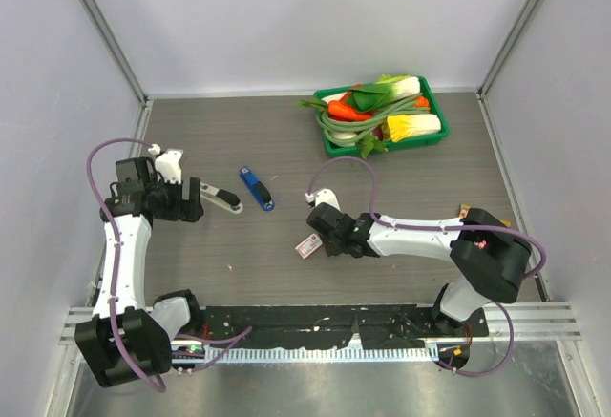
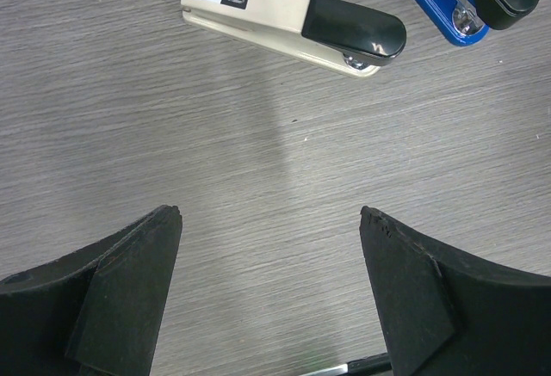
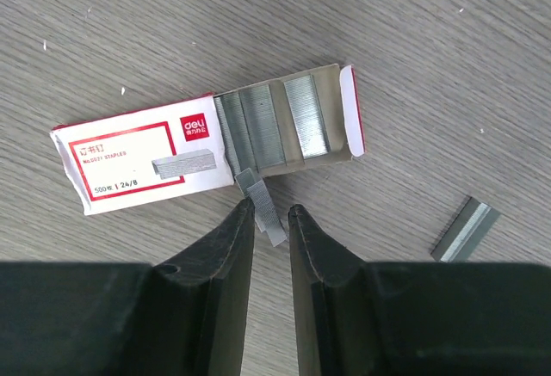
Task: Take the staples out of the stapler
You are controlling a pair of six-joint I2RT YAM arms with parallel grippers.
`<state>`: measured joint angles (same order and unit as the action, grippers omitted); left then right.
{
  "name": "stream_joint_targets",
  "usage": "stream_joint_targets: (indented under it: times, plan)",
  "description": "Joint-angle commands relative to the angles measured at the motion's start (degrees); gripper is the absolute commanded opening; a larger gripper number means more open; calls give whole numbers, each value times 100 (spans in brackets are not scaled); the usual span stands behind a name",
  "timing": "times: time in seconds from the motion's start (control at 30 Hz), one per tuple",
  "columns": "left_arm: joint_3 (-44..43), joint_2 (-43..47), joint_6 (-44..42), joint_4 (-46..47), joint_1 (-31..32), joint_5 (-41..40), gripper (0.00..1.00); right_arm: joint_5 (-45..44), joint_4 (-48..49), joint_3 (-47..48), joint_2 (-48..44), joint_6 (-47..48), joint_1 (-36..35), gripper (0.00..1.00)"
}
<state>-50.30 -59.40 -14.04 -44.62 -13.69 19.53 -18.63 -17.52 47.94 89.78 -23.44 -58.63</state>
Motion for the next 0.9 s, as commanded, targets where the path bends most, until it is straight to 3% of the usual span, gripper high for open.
stream_joint_targets:
  times: [0.0,0.37,0.73,0.87]
  plan:
    - [-6,51,-81,-3,-37,60,89,105,328,-39,57,77,10,28]
    - [-15,16,-63,-3,-37,69,89,0,293,-197,-284,-38,1,10]
    - [3,86,-81,-12,-37,77,89,-1598,-463,-110,-575,243,-113,4]
    - [3,69,-90,-3,-37,86,89,-2345,-665,65,-339,270,-517,4]
